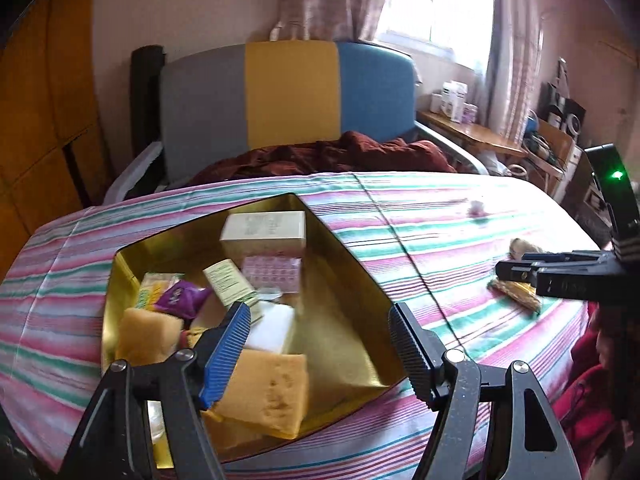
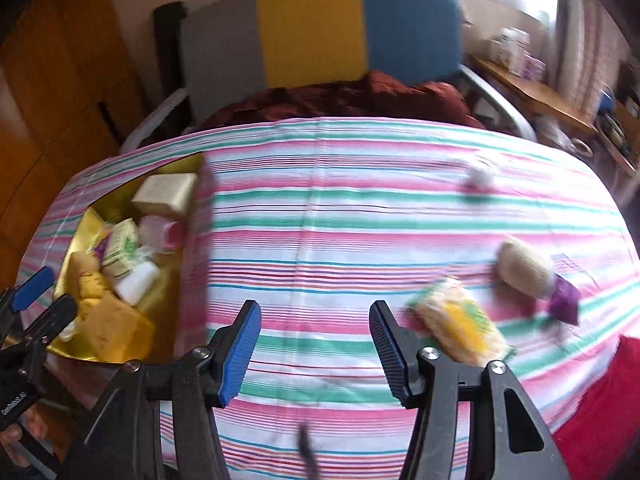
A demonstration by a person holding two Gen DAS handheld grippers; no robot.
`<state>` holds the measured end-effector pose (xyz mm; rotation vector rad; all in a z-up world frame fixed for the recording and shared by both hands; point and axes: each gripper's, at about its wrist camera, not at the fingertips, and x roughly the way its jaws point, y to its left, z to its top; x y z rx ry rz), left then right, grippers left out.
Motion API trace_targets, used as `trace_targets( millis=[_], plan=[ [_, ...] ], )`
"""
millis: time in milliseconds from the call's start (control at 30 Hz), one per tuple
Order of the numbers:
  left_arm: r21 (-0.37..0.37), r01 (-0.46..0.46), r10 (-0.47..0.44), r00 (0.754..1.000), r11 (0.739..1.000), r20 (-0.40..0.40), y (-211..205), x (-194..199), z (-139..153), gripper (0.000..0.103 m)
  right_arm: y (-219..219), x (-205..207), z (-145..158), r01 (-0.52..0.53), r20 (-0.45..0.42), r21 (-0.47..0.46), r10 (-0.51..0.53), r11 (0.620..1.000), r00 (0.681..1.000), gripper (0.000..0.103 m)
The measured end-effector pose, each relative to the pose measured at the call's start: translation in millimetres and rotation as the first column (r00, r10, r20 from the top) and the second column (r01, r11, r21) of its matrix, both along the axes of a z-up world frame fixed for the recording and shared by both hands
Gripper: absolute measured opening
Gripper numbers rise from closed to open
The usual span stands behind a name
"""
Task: Organize objects
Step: 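Move both tools from the tray toward the WEIDAN packet, sock and purple packet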
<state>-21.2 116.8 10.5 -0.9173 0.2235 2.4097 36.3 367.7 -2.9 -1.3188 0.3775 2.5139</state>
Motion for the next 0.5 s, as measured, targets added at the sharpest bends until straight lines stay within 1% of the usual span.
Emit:
trace_targets(
  millis=[67, 100, 200, 300, 333, 367, 467, 500],
  plan=[
    [-0.013, 0.033, -0.033, 0.999, 0.999, -0.004, 11, 3, 1, 0.075, 21, 11, 0, 0.052, 0.003, -0.006, -0.052, 0.999, 0.999, 0.057],
    [-0.018, 0.055, -0.055, 0.998, 0.998, -0.003, 18, 4, 1, 0.078, 32, 17, 1, 0.083, 0.005, -0.011, -0.083, 0.996, 0.997, 0.057],
    [-0.014, 0.116, -0.116, 0.993, 0.993, -0.004, 33, 10, 3, 0.079, 68, 38, 3, 0.194, 0.0, -0.029, -0.194, 0.981, 0.981, 0.057],
    [-0.023, 0.177, -0.177, 0.984, 0.984, -0.007, 52, 18, 4, 0.079, 105, 63, 5, 0.319, -0.012, -0.062, -0.321, 0.946, 0.947, 0.057],
    [-0.026, 0.193, -0.193, 0.981, 0.981, -0.005, 57, 19, 3, 0.079, 115, 68, 5, 0.353, -0.013, -0.068, -0.355, 0.933, 0.935, 0.06],
    [-0.029, 0.216, -0.216, 0.976, 0.976, -0.001, 65, 22, 3, 0.079, 124, 74, 6, 0.384, -0.015, -0.074, -0.386, 0.92, 0.922, 0.062],
    [-0.029, 0.259, -0.259, 0.966, 0.965, 0.02, 80, 26, 0, 0.079, 148, 90, 5, 0.458, -0.029, -0.1, -0.462, 0.883, 0.886, 0.062],
    [-0.029, 0.273, -0.273, 0.962, 0.961, 0.029, 86, 27, -1, 0.079, 153, 92, 5, 0.471, -0.032, -0.104, -0.476, 0.876, 0.879, 0.062]
  ],
)
